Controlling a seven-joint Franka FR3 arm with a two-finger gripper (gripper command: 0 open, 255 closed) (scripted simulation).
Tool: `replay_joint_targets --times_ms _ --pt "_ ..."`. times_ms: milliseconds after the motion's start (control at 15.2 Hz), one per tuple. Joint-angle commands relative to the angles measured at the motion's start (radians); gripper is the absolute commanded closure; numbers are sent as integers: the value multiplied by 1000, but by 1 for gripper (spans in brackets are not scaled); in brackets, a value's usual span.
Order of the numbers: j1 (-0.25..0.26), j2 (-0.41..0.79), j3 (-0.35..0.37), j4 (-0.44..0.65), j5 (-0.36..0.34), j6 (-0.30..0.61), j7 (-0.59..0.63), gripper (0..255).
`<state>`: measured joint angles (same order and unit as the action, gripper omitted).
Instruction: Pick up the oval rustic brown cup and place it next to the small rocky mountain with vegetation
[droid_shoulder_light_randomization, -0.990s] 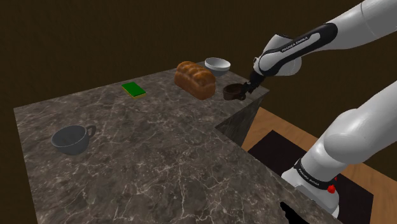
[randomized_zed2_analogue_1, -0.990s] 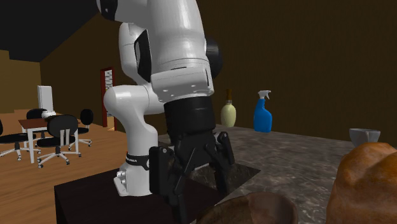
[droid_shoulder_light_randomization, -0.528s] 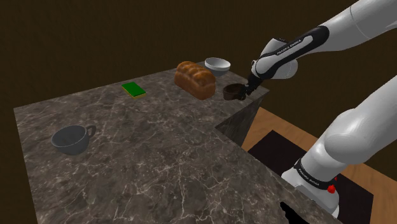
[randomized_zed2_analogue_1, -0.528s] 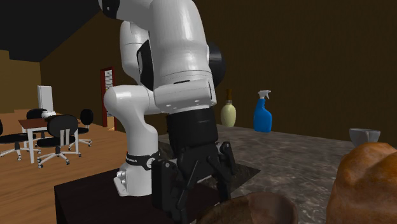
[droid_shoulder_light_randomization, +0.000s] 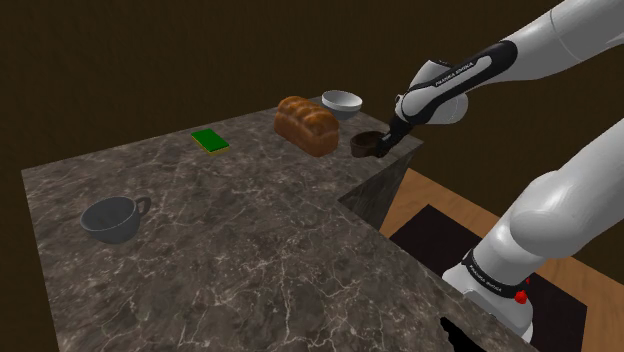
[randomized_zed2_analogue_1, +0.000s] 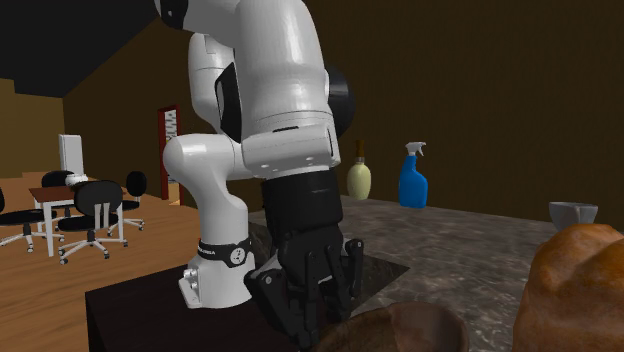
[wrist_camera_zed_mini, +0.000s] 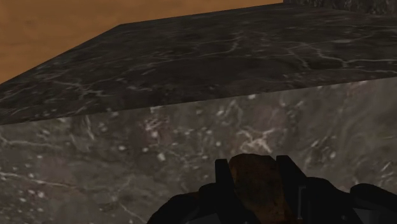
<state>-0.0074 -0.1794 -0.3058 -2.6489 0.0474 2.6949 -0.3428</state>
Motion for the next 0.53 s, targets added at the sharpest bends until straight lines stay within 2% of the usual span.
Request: replay_joint_targets --times_ms 0,264,462 --pt "0 0 0 0 0 0 0 255" --pt "0 0 0 0 0 0 0 255" --pt "-10 -38 8 12 -24 -48 20 255"
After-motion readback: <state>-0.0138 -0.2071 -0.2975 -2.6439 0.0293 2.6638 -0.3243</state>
